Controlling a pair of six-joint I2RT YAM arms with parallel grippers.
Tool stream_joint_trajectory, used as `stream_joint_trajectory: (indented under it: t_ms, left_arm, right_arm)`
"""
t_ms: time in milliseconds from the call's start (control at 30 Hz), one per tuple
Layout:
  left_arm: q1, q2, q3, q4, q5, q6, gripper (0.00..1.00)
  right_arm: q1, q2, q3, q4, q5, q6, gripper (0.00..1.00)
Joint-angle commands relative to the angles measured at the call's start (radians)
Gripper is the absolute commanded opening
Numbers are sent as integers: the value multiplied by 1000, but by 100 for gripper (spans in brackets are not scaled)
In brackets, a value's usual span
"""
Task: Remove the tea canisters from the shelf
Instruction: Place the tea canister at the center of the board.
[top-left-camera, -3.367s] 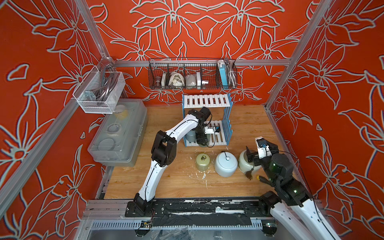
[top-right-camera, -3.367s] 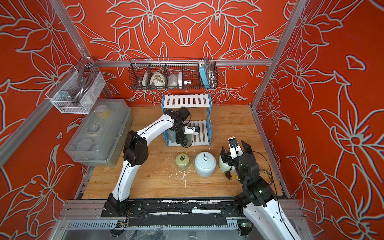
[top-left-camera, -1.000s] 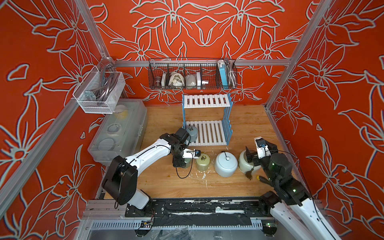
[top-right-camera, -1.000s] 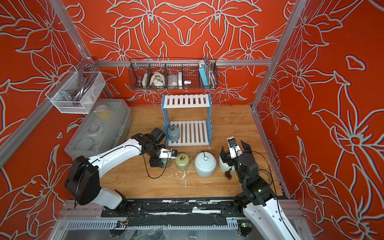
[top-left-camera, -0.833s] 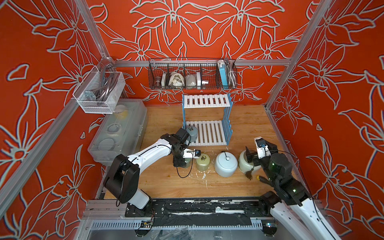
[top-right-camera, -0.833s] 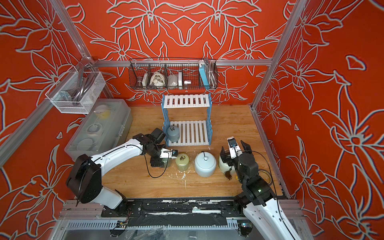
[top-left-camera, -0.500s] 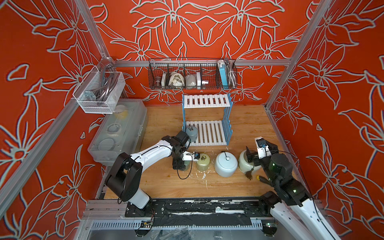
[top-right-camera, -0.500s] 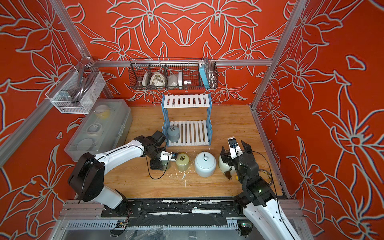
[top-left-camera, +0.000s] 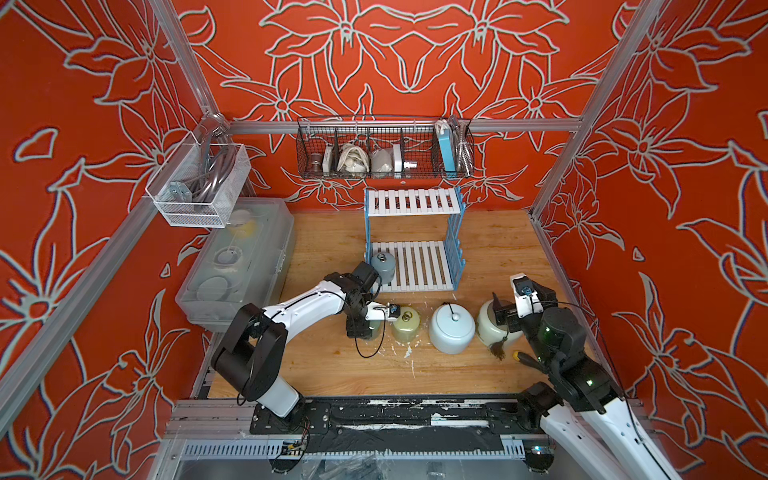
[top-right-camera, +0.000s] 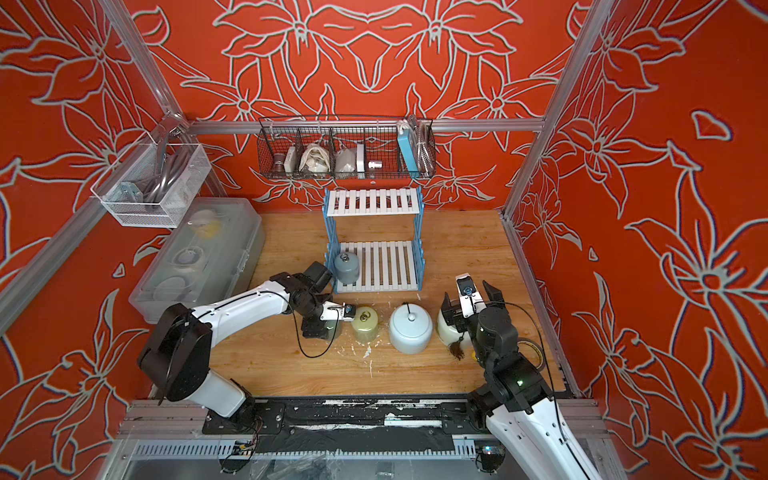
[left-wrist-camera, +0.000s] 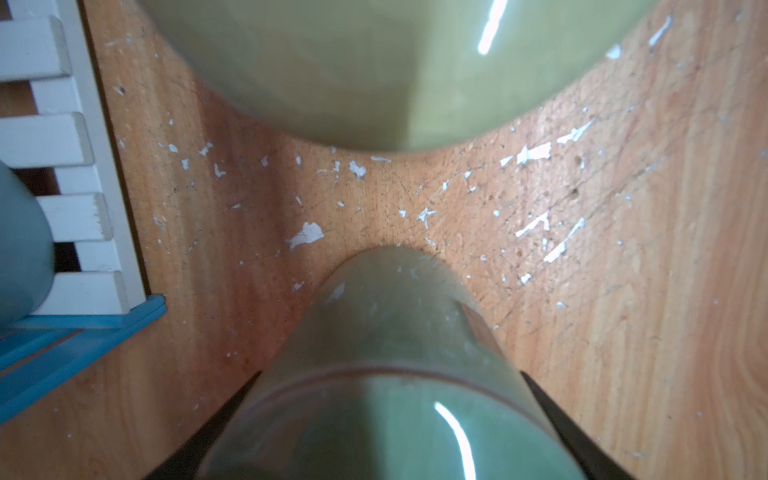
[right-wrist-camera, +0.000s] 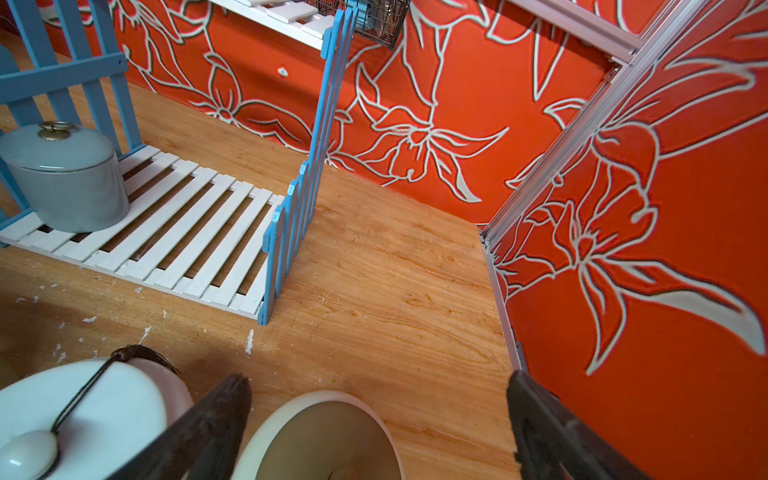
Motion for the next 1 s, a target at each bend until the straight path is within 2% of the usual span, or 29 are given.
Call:
stream_joint_trajectory:
  t_ms: [0,33,200,367,567,767,967]
  left_arm:
    - [3,-2,0,33,4,6,91]
    - [4,-7,-1,36,5,-1,99]
    - [4,-57,-21,43,15,9,99]
    - [4,-120,19,-15,40,-16,99]
    - [4,-248,42,-82,95,-82,99]
    - [20,-387,49,-108,167,-251,99]
    - [126,-493,56,-76,289,-476,99]
  right_arm:
    - [-4,-10,-11,13,5,-5,100]
    - [-4,-11,-13,13,10,-5,99]
    - [-4,-8,-12,18,-9,-5,100]
    - [-5,-6,-18,26,-15,-12,99]
    - [-4,-8,-7,21,-132,-25,99]
    - [-3,110,67,20,-345,-44,98]
    - [2,235,172,21,-498,-71,98]
